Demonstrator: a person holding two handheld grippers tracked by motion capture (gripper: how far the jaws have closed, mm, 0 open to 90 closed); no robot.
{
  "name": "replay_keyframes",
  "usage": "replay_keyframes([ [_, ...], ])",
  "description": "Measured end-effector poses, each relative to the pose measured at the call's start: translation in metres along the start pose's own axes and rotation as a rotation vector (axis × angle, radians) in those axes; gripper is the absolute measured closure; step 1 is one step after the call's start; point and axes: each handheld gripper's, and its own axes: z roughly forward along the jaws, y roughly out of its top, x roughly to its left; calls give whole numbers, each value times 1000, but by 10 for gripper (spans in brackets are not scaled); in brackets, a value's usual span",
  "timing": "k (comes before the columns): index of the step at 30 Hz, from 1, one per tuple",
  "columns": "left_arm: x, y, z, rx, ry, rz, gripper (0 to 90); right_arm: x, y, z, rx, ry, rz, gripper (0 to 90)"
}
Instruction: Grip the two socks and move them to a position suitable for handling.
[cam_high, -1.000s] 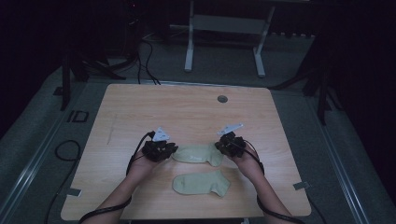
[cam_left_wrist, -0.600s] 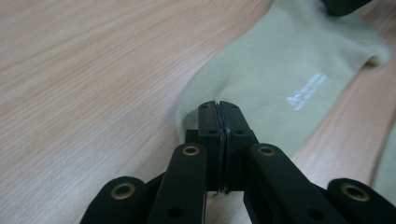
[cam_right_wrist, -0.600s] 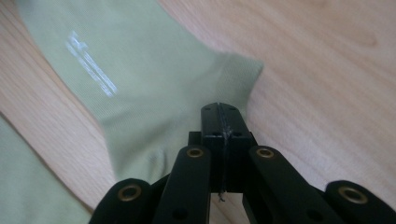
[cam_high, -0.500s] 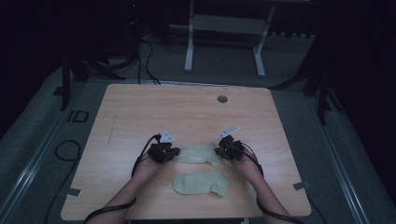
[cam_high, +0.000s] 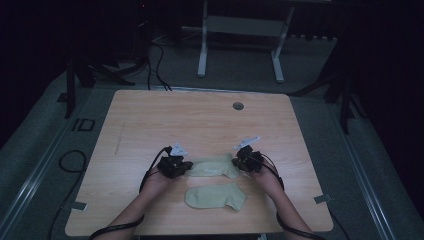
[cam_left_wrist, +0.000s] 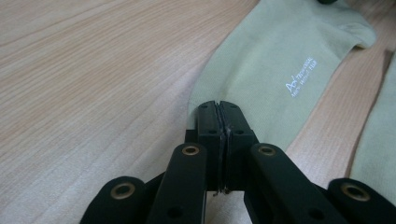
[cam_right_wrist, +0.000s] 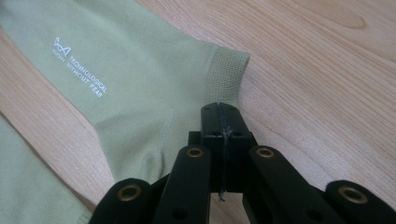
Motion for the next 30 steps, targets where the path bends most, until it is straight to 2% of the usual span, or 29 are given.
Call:
replay_keyframes([
  [7,4,3,2,0,3,-14,863,0,1,0,2,6,1,882],
  [12,4,3,2,-14,-23,-21,816,1,2,0,-4,13,0,856],
  [14,4,3,0,-26,-45,-21,749,2,3,-2,-9,19,1,843],
  [17,3,4,-3,-32,-65,-26,529,2,6,-8,-33,40,9,785],
  [18,3,4,-5,-34,-67,-21,500,2,7,-10,-39,43,7,752],
  [19,3,3,-7,-42,-63,-22,499,2,8,-12,-41,48,7,709],
  [21,3,4,-10,-46,-58,-28,444,4,10,-16,-46,53,2,684],
  [23,3,3,-15,-57,-60,-37,444,5,11,-20,-53,57,-5,643],
  [26,2,3,-20,-57,-58,-39,419,8,11,-22,-59,54,-12,619],
  [27,2,3,-22,-58,-55,-37,419,9,10,-24,-64,64,-13,587],
  [30,0,2,-29,-62,-54,-38,391,11,10,-25,-66,61,-21,577],
])
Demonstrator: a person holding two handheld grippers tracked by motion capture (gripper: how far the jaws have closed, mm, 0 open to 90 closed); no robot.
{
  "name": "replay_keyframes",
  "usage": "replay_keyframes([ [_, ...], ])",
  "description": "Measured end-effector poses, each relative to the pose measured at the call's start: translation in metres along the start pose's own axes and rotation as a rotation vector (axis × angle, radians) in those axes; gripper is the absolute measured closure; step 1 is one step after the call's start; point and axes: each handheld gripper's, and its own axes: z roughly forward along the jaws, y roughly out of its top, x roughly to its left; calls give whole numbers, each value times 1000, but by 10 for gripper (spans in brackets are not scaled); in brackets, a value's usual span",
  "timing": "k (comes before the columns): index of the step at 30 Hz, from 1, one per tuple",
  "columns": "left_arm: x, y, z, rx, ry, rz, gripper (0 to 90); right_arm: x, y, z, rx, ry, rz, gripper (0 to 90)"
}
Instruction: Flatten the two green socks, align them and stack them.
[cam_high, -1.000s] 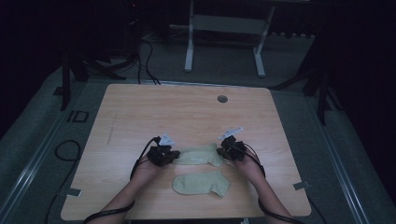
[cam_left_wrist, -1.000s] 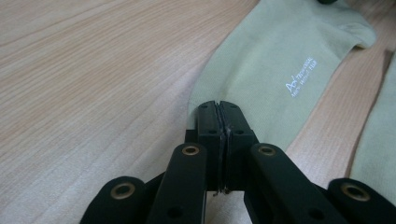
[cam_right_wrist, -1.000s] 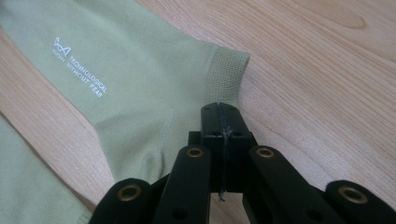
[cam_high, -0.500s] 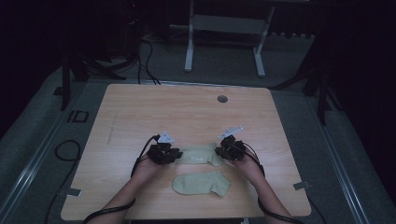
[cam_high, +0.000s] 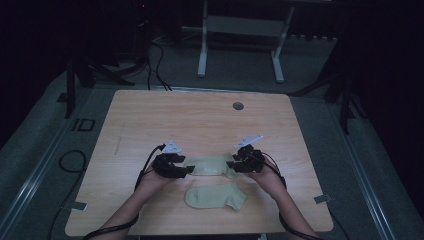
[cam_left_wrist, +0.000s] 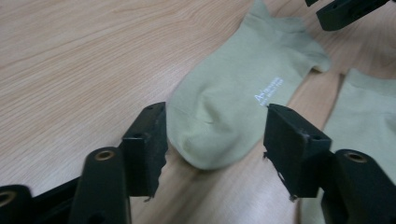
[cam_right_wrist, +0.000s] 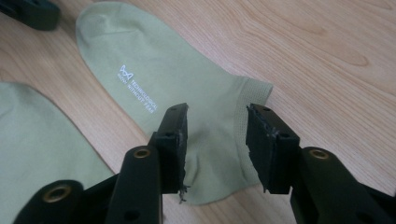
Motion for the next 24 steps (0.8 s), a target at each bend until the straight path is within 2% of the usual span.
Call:
replay_keyframes([
  [1,-4,-1,-9,1,-8,1,373,4,-2,-5,-2,3,-6,560],
  [4,-8,-4,-21,-11,-20,-6,373,7,-6,-11,-6,-1,-13,561],
  [6,-8,-4,-21,-11,-20,-6,373,8,-8,-15,-10,1,-15,561],
  [7,-15,-7,-30,-18,-28,-3,373,8,-8,-15,-10,1,-15,561],
  [8,-17,-8,-33,-20,-33,2,373,12,-14,-23,-18,-1,-15,567],
  [12,-29,-15,-42,-14,-60,4,372,20,-26,-34,-31,5,-24,602],
  [17,-40,-27,-43,21,-82,-7,374,32,-47,-38,-10,33,-21,609],
  [20,-45,-37,-40,52,-86,-8,398,38,-59,-36,20,27,-22,609],
  [24,-46,-46,-33,91,-85,-8,444,43,-72,-36,29,31,-6,612],
])
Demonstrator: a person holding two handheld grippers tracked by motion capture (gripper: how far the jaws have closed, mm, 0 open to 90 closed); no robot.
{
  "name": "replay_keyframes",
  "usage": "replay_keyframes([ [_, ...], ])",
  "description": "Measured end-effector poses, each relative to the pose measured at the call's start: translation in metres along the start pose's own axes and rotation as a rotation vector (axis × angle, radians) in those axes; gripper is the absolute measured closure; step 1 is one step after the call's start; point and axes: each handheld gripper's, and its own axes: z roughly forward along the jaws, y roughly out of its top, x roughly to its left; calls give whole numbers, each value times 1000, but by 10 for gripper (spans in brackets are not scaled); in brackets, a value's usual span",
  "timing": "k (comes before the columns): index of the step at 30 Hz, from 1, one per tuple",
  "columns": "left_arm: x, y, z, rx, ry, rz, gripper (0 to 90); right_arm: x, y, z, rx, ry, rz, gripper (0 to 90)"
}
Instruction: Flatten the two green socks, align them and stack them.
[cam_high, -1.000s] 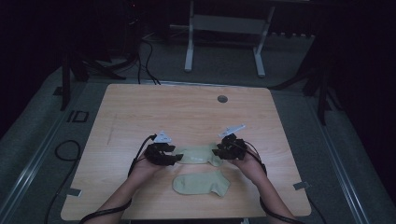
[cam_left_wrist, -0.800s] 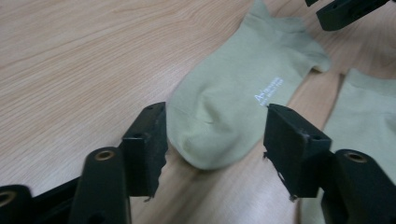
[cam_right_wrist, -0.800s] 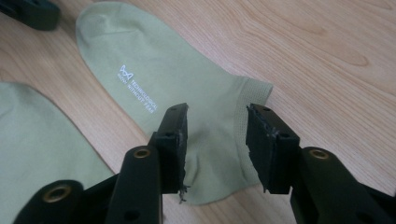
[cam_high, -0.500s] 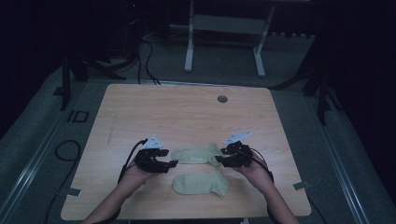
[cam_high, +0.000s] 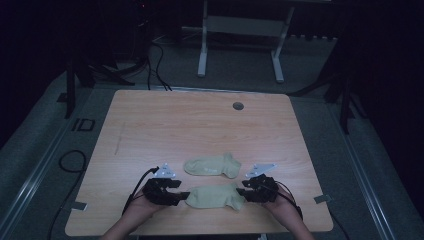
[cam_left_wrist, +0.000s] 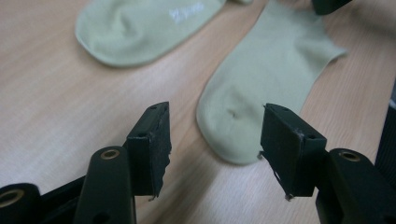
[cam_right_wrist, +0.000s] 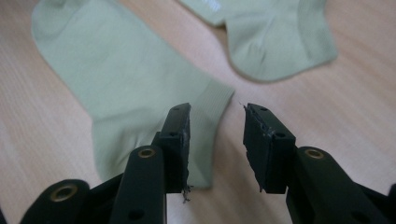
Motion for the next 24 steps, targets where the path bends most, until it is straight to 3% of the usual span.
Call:
replay_keyframes([
  [4,0,-4,7,10,-12,2,565,4,-5,1,0,-8,10,637],
  [9,-2,-5,15,41,-19,19,637,9,-6,3,10,-19,6,660],
  [14,-4,-3,19,36,-14,27,700,13,-9,10,40,-48,-32,723],
  [20,-5,-1,23,38,-8,33,844,18,-12,11,22,-46,-20,826],
  [24,-7,-1,25,29,5,41,870,23,-11,11,29,-69,-30,854],
])
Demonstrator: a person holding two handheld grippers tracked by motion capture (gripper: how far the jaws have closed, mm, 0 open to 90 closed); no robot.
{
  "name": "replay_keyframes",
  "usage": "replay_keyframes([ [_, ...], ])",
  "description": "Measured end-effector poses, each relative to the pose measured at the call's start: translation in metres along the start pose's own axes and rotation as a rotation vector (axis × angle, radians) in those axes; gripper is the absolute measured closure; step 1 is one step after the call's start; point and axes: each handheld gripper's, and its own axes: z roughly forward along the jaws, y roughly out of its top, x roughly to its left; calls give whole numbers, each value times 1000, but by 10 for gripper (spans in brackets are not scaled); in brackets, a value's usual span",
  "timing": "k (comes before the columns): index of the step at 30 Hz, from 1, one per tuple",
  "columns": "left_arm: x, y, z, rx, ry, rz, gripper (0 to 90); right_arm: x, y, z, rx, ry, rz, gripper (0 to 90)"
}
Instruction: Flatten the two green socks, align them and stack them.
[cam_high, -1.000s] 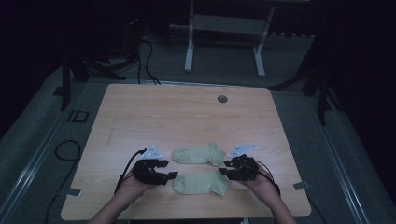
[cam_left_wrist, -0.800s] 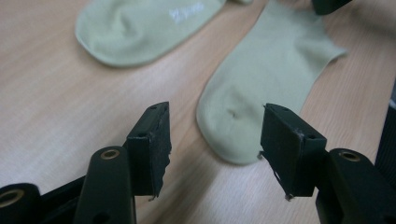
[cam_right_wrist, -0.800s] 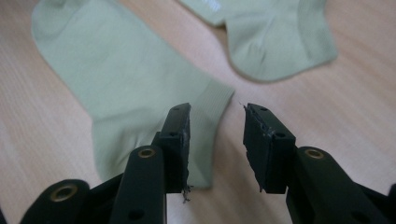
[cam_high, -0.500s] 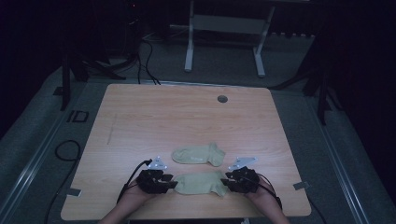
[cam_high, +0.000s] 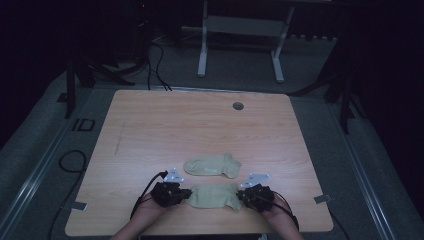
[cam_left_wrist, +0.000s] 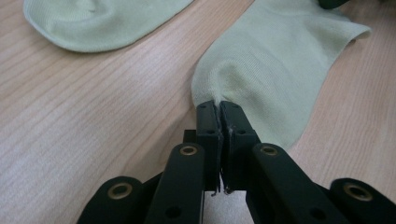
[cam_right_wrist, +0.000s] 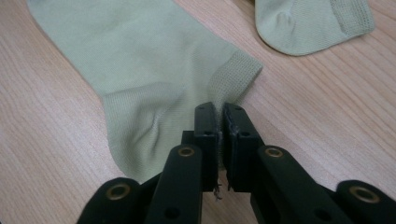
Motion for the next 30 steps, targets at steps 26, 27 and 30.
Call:
replay_keyframes([
  [26,18,50,-64,-119,52,-6,880,-22,61,-52,-180,-54,-24,858],
  [27,20,53,-64,-119,58,-4,881,-25,66,-53,-184,-55,-24,858],
  [30,27,61,-64,-118,75,-10,880,-35,76,-52,-199,-69,-10,858],
])
